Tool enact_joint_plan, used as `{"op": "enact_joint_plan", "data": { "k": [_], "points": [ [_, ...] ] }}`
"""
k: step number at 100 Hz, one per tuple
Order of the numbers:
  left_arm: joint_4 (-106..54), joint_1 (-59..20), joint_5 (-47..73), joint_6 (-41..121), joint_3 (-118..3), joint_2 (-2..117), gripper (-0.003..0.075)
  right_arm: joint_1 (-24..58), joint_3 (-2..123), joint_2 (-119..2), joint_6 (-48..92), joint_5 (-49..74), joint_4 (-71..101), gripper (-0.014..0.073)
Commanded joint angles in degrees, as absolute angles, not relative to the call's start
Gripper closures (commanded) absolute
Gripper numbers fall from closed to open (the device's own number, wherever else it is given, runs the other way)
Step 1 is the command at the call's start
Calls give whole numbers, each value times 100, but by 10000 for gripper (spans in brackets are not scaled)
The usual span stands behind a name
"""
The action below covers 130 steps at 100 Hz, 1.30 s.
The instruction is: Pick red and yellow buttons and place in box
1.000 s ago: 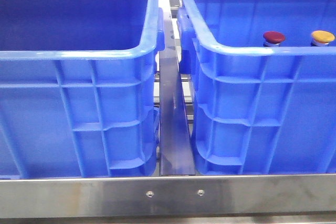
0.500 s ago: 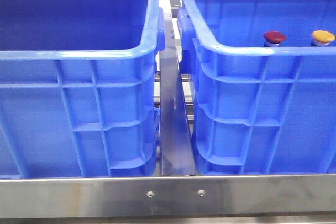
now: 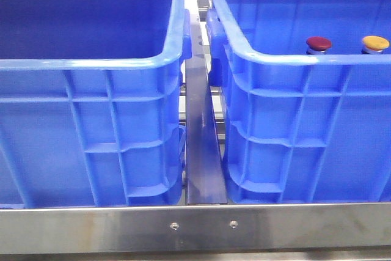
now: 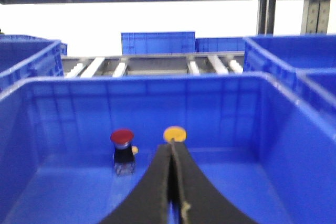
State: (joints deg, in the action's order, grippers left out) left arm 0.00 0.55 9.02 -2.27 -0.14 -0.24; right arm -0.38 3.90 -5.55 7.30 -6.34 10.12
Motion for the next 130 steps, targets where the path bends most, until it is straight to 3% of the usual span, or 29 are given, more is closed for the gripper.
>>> {"op": "enact_joint_plan", "data": {
  "k": [1, 10, 22, 130],
  "points": [
    [-67, 72, 401, -231, 256, -229, 739, -41, 260, -572, -209, -1230, 97, 662],
    [-67, 72, 401, -231, 256, -229, 739, -53, -77, -302, -468, -1268, -99, 662],
    [-67, 72, 401, -231, 256, -229, 739, -53, -53, 245, -464, -419, -268, 662],
    [-67, 72, 411, -231, 256, -218, 739, -55, -47, 204, -464, -324, -293, 662]
  ]
}}
